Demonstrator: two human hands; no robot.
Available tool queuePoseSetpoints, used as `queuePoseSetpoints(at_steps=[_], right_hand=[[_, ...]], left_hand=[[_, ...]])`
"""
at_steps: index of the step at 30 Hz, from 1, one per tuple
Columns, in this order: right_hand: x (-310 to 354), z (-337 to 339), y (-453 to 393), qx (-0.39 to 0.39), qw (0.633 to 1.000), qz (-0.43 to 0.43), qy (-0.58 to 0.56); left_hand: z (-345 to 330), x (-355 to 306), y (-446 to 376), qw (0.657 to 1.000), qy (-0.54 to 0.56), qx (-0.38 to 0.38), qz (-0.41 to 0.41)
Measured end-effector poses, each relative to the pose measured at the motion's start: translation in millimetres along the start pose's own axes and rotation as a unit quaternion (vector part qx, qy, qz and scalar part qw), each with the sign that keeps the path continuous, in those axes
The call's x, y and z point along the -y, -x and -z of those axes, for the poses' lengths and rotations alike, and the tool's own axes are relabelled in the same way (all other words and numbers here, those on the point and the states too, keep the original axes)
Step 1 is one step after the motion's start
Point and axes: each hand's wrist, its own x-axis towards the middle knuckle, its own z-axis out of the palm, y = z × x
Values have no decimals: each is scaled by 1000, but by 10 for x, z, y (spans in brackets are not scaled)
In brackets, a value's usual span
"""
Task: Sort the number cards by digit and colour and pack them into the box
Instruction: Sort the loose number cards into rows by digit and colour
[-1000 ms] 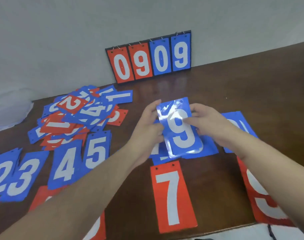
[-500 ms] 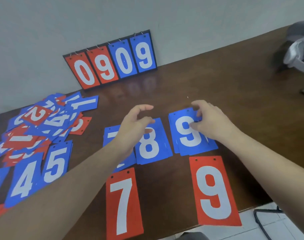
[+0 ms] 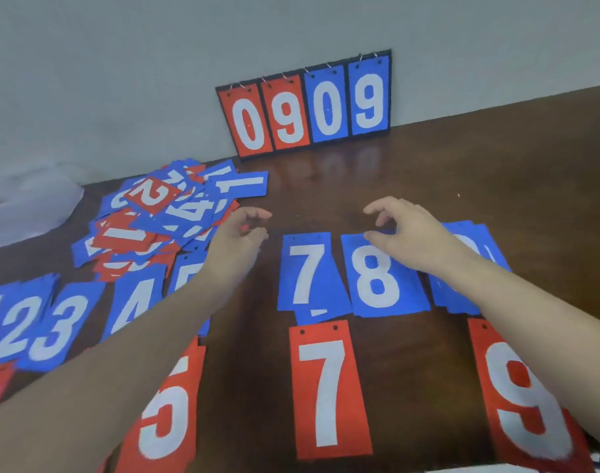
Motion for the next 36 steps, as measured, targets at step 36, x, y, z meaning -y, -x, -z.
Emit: queuePoseSetpoints(at_steps=[36], right_hand=[[2061, -2015, -1612, 14, 986, -10, 168]], left_hand=[[2517, 1811, -1581, 916, -373, 102, -109]])
